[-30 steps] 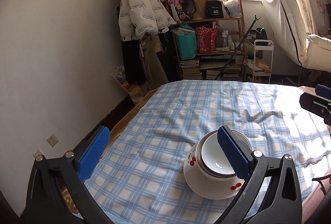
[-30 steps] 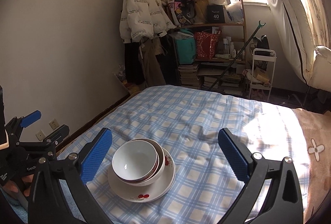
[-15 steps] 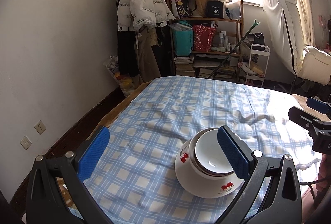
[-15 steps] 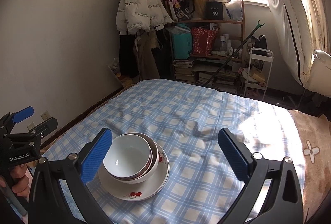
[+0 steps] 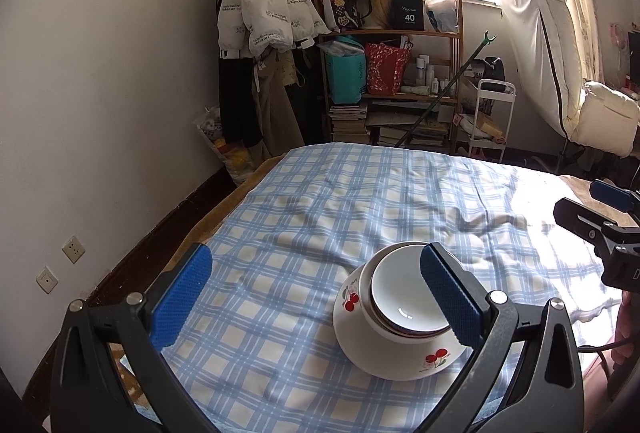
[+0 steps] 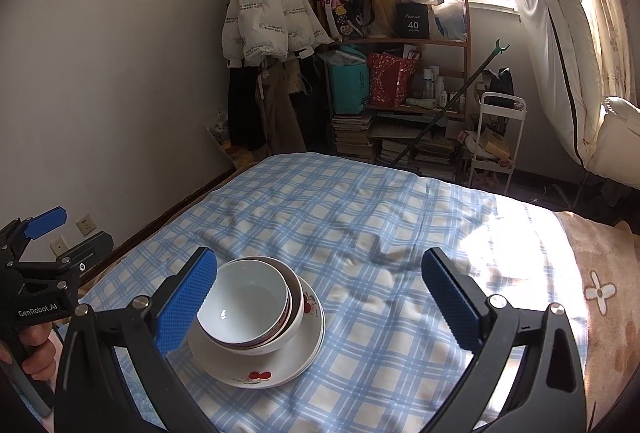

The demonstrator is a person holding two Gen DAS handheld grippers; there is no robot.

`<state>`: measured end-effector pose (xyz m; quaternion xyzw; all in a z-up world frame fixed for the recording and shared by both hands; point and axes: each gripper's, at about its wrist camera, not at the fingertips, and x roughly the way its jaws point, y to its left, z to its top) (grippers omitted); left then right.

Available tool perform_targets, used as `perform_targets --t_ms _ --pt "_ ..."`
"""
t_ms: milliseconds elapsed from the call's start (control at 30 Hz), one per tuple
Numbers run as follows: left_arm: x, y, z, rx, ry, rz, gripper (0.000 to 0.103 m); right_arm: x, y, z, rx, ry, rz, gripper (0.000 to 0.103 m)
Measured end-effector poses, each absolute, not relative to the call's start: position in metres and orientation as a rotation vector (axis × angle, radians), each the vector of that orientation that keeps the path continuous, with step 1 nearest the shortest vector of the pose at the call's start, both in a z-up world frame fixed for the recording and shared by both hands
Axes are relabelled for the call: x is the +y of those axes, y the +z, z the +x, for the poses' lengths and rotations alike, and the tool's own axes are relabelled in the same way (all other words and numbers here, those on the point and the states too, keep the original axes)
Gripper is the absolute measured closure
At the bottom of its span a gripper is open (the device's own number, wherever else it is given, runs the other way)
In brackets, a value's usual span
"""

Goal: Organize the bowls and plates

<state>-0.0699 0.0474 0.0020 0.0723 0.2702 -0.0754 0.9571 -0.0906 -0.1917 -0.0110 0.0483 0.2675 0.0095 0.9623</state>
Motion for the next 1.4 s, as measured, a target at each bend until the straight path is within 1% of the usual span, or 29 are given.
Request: perform_targets --t_ms 1400 --pt "0.0478 -0.0036 -0.0701 0.556 -0.13 0.155 0.001 -0.1972 -0.0109 -0.0911 0.544 0.004 0.087 0.0"
